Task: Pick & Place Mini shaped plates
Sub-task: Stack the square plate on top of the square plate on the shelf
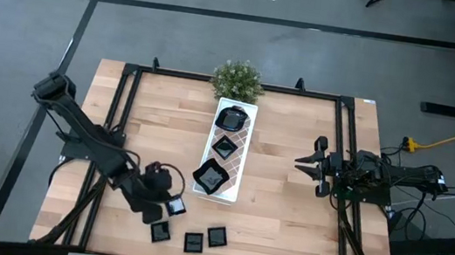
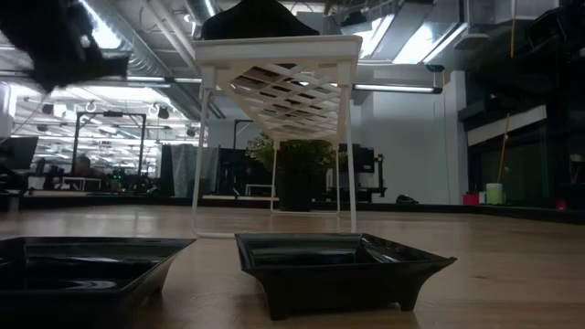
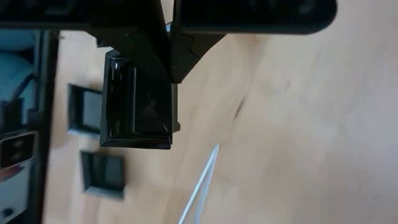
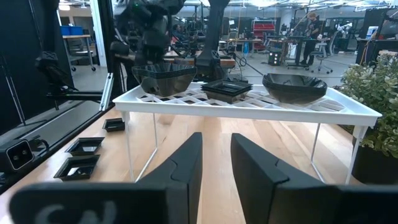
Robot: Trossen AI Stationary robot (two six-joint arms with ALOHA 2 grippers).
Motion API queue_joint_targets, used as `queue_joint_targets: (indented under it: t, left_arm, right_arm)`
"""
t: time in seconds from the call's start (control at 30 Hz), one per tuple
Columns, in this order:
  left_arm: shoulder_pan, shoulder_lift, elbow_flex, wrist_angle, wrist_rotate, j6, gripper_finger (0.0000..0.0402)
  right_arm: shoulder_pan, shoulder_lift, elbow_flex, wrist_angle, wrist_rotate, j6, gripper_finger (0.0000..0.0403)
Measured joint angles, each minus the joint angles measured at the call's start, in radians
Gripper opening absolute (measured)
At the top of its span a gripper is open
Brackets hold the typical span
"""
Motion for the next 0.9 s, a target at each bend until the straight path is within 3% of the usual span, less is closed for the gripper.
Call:
queue_joint_targets:
  t: [0.43, 0.9]
  left_arm:
    - [0.036, -0.202, 0.0, 0.078, -0.208, 0.306, 0.0003]
    - [0.147, -0.263, 0.0, 0.309, -0.154, 0.709, 0.0002]
  right_arm:
    - [0.0, 0.0, 0.0, 0.0, 0.0, 0.0, 0.0085]
    - [0.0, 0.0, 0.0, 0.0, 0.0, 0.0, 0.0085]
